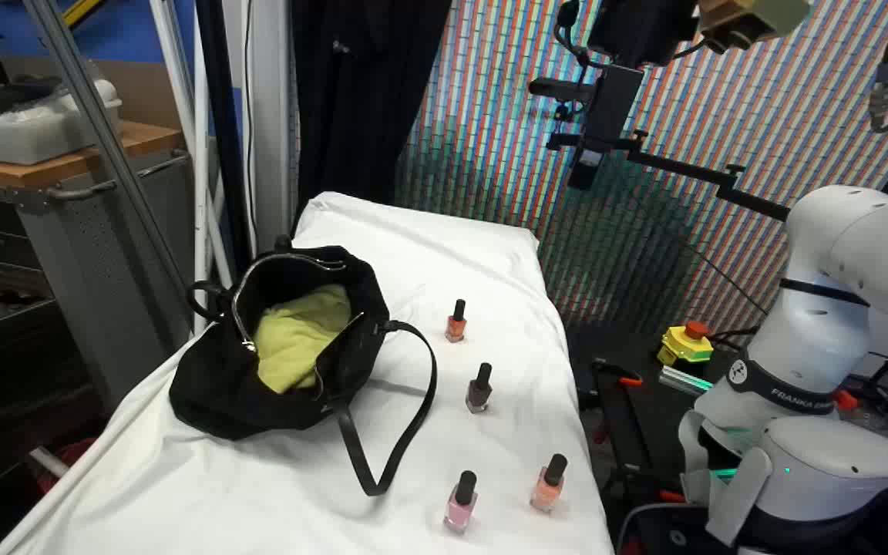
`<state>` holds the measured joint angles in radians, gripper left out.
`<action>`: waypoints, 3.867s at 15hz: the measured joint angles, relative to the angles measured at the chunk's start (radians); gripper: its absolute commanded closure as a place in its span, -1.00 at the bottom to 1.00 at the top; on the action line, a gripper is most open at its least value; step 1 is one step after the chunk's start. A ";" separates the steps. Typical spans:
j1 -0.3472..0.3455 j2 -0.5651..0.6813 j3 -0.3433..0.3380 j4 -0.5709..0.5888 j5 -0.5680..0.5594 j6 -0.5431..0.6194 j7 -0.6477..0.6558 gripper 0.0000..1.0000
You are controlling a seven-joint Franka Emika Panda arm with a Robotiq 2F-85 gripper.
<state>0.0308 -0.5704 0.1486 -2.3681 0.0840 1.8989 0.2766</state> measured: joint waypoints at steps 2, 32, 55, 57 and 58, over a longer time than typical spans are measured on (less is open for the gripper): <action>0.000 -0.001 0.000 0.010 0.000 0.000 0.000 -1.00; -0.125 0.386 -0.080 -0.214 -0.044 0.547 0.183 -1.00; -0.081 0.709 -0.164 -0.130 -0.043 0.745 0.184 -1.00; -0.081 0.729 -0.173 -0.111 -0.043 0.745 0.186 -1.00; -0.081 0.740 -0.177 -0.104 -0.041 0.745 0.187 -1.00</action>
<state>-0.0499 0.1695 -0.0288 -2.4718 0.0431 2.6435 0.4631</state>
